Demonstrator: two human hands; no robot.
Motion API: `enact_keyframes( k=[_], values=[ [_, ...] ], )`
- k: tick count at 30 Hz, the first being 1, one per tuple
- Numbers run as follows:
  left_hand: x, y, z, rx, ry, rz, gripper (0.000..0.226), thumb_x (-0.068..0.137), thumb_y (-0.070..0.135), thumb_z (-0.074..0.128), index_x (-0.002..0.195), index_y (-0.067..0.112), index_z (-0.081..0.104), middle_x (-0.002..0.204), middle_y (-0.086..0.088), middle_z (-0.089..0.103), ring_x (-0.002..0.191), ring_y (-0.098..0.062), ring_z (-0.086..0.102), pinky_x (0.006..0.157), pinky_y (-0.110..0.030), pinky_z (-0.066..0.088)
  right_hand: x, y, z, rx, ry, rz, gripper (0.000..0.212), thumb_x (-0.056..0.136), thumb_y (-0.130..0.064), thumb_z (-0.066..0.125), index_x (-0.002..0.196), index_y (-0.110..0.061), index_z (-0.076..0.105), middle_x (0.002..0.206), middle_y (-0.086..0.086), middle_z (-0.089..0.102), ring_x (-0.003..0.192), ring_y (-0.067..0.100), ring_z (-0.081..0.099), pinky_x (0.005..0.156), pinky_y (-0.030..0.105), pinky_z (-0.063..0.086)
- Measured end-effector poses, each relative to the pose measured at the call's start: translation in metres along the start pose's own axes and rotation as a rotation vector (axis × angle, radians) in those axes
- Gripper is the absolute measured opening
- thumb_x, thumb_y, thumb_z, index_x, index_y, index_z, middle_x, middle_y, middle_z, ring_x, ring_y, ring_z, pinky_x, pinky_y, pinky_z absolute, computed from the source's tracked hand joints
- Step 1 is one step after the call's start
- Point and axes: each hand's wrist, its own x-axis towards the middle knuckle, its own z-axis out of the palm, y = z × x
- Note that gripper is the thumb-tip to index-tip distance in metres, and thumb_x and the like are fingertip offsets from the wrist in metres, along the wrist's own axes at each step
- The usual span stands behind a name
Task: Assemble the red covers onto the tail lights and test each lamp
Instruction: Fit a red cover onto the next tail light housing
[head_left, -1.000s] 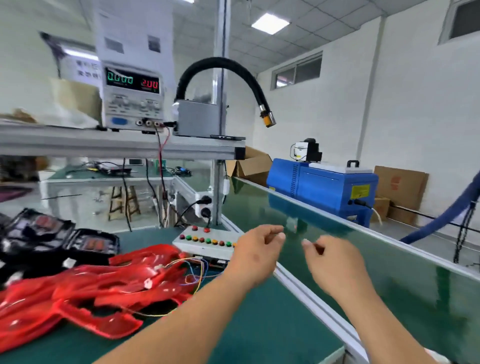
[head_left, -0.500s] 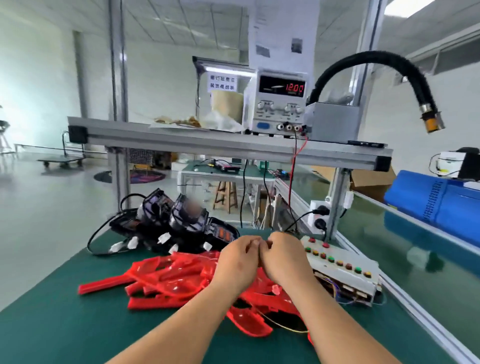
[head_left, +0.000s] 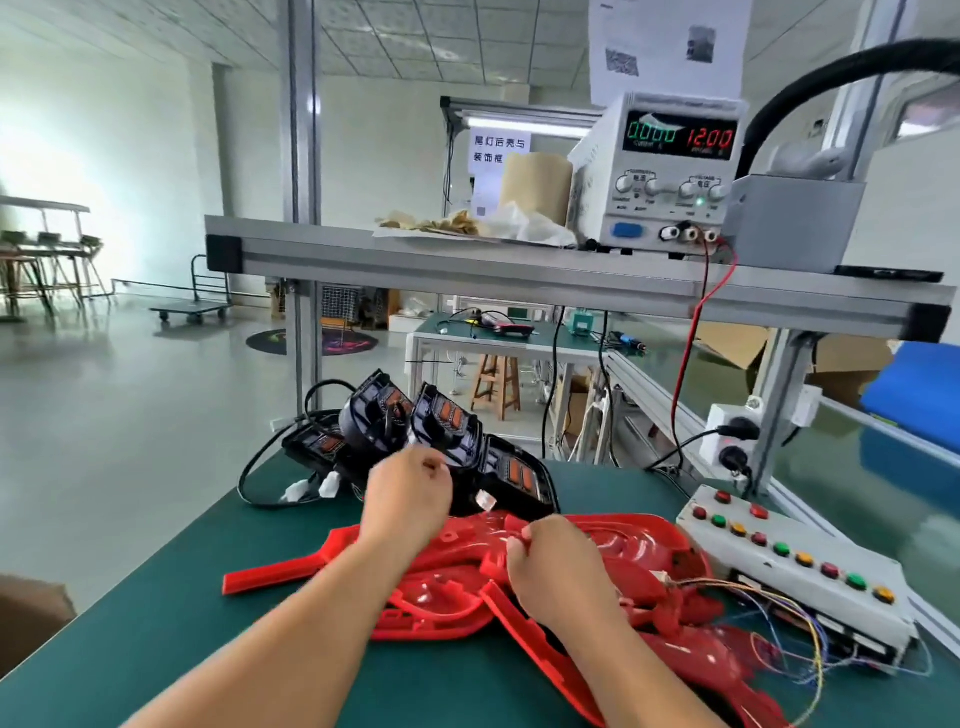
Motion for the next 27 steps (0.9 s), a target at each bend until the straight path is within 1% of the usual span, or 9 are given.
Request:
enact_keyframes(
  k=[4, 7, 11, 13, 16, 18, 21, 24, 27],
  values=[
    [0.052, -0.01, -0.011, 0.164, 0.033, -0.112, 0.027, 0.093, 0.025, 0.05, 0.078, 0.006, 0.064, 0.081, -0.012, 0.067, 0.066, -0.022, 0.052, 0.059, -0.027, 0.037, 0.001, 0.002, 0.003, -0.003, 0.008, -0.001, 0.034, 0.096, -0.036, 0.042, 0.089, -0.01, 0.063, 0.088, 0.005, 0.065, 0.083, 0.023, 0.063, 0.069, 0.029, 0.043],
    [0.07, -0.01, -0.008, 0.281, 0.012, -0.121, 0.043, 0.095, 0.029, 0.051, 0.059, 0.006, 0.049, 0.062, -0.007, 0.053, 0.055, -0.019, 0.047, 0.053, -0.026, 0.035, 0.001, 0.002, 0.004, -0.009, 0.017, -0.009, 0.035, 0.097, -0.036, 0.04, 0.095, -0.01, 0.063, 0.094, 0.004, 0.063, 0.086, 0.02, 0.063, 0.077, 0.031, 0.05],
    [0.077, -0.002, 0.003, 0.385, -0.074, -0.129, 0.043, 0.093, 0.042, 0.052, 0.062, 0.012, 0.048, 0.063, -0.003, 0.05, 0.055, -0.016, 0.046, 0.052, -0.027, 0.032, -0.001, 0.002, 0.003, -0.051, 0.022, -0.062, 0.034, 0.099, -0.035, 0.037, 0.096, -0.012, 0.061, 0.099, 0.003, 0.06, 0.089, 0.019, 0.061, 0.084, 0.034, 0.052],
    [0.08, -0.001, 0.008, 0.402, -0.082, -0.153, 0.035, 0.092, 0.036, 0.053, 0.066, 0.013, 0.05, 0.065, -0.001, 0.049, 0.057, -0.017, 0.046, 0.057, -0.028, 0.036, -0.001, 0.005, 0.003, -0.055, 0.02, -0.07, 0.034, 0.099, -0.035, 0.037, 0.099, -0.012, 0.061, 0.102, 0.003, 0.058, 0.092, 0.02, 0.059, 0.088, 0.035, 0.05],
    [0.086, -0.002, 0.009, 0.36, -0.065, -0.187, 0.03, 0.091, 0.021, 0.053, 0.063, 0.012, 0.048, 0.065, -0.003, 0.049, 0.058, -0.019, 0.048, 0.054, -0.027, 0.038, -0.001, 0.008, 0.005, -0.073, 0.007, -0.079, 0.036, 0.1, -0.035, 0.035, 0.103, -0.011, 0.062, 0.106, 0.002, 0.056, 0.097, 0.019, 0.056, 0.093, 0.034, 0.045],
    [0.09, -0.004, 0.007, 0.346, -0.045, -0.188, 0.034, 0.092, 0.019, 0.052, 0.059, 0.01, 0.047, 0.063, -0.005, 0.05, 0.054, -0.017, 0.046, 0.046, -0.026, 0.032, -0.001, 0.009, 0.005, -0.075, 0.014, -0.092, 0.035, 0.101, -0.034, 0.035, 0.101, -0.012, 0.062, 0.105, 0.001, 0.056, 0.096, 0.019, 0.055, 0.093, 0.033, 0.045],
    [0.095, -0.007, 0.001, 0.288, -0.014, -0.221, 0.036, 0.092, 0.022, 0.053, 0.06, 0.006, 0.051, 0.065, -0.009, 0.057, 0.055, -0.02, 0.05, 0.046, -0.026, 0.034, 0.0, 0.011, 0.007, -0.074, 0.028, -0.103, 0.035, 0.101, -0.034, 0.034, 0.101, -0.013, 0.061, 0.104, 0.0, 0.056, 0.095, 0.018, 0.054, 0.093, 0.033, 0.045],
    [0.096, -0.004, -0.009, 0.098, -0.002, -0.281, 0.029, 0.09, 0.019, 0.054, 0.08, -0.006, 0.065, 0.081, -0.018, 0.07, 0.077, -0.034, 0.067, 0.058, -0.032, 0.048, 0.0, 0.012, 0.008, -0.073, 0.029, -0.104, 0.035, 0.101, -0.034, 0.035, 0.104, -0.012, 0.062, 0.104, 0.0, 0.056, 0.096, 0.017, 0.055, 0.094, 0.035, 0.046],
    [0.089, 0.003, -0.015, -0.18, 0.047, -0.313, 0.029, 0.087, 0.016, 0.054, 0.077, -0.008, 0.067, 0.065, -0.016, 0.072, 0.076, -0.034, 0.071, 0.069, -0.041, 0.058, 0.0, 0.012, 0.006, 0.016, 0.052, -0.089, 0.033, 0.101, -0.036, 0.04, 0.105, -0.012, 0.062, 0.105, -0.003, 0.055, 0.1, 0.015, 0.056, 0.097, 0.033, 0.047]
  ],
)
